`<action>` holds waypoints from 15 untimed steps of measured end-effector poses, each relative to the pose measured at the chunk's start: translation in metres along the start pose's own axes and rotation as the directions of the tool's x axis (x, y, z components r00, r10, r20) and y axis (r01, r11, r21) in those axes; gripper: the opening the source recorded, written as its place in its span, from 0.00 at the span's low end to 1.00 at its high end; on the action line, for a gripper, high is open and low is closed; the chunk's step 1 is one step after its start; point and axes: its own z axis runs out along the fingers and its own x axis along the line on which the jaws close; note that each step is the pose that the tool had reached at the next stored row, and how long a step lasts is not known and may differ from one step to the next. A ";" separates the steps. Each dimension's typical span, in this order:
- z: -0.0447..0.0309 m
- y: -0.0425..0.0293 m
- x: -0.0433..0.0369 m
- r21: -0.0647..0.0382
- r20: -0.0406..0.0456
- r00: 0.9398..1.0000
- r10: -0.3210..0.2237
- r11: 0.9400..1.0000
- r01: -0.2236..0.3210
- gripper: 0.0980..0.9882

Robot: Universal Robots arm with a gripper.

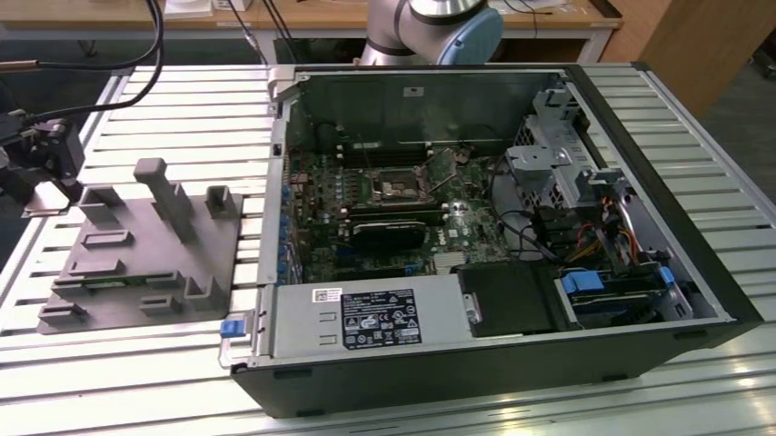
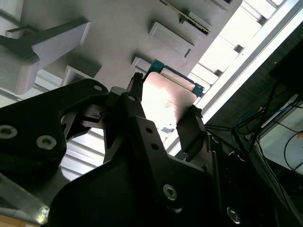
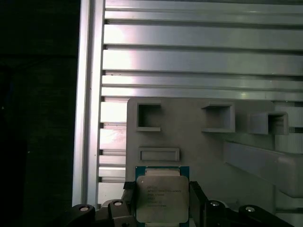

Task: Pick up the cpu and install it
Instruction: 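Pick up the cpu and move it towards the insertion slot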

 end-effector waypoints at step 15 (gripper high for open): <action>-0.0034 0.0002 0.0000 0.000 0.000 1.000 0.000 1.000 0.000 0.49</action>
